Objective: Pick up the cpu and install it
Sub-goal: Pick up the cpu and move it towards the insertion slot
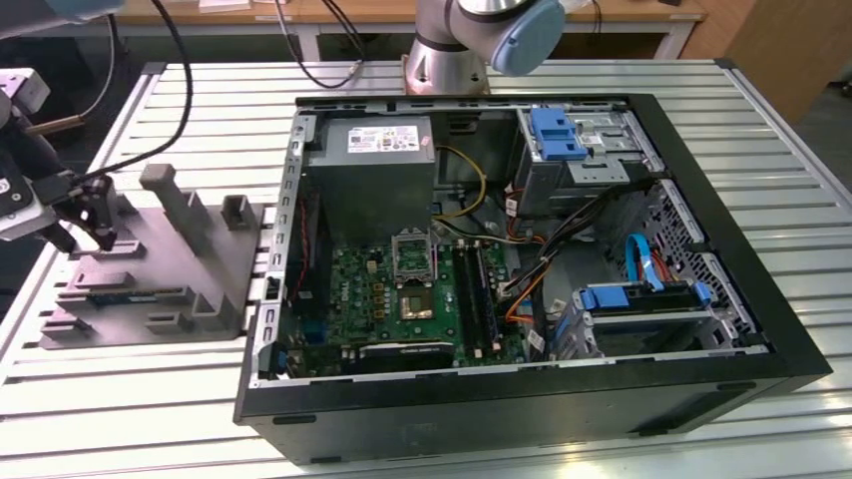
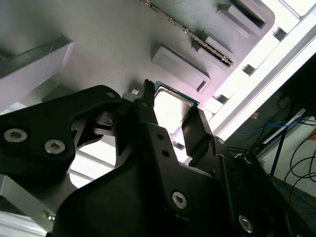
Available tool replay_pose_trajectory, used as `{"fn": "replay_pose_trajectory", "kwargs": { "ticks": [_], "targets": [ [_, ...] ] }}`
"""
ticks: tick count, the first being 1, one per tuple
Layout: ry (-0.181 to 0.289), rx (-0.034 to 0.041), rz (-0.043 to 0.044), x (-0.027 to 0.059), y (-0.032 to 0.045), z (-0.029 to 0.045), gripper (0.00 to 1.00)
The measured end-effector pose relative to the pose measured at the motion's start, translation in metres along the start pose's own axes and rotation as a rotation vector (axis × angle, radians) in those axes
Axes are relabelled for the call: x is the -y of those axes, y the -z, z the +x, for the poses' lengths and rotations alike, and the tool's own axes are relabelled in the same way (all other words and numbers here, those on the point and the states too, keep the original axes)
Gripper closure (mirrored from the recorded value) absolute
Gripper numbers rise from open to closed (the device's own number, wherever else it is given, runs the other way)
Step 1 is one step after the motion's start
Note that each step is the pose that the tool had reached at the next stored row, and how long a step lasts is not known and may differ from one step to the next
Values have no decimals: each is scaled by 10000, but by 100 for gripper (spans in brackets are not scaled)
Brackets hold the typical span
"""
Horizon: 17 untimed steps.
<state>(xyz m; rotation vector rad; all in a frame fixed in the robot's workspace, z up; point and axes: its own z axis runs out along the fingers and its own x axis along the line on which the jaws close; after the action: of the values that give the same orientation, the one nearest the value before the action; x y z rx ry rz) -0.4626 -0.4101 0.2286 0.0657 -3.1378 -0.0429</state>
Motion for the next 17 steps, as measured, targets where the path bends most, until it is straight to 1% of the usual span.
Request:
{"fn": "replay_pose_trajectory", "kwargs": {
  "ticks": [17],
  "targets": [
    [0, -5, 0, -14, 505, 1, 53]
  ]
}}
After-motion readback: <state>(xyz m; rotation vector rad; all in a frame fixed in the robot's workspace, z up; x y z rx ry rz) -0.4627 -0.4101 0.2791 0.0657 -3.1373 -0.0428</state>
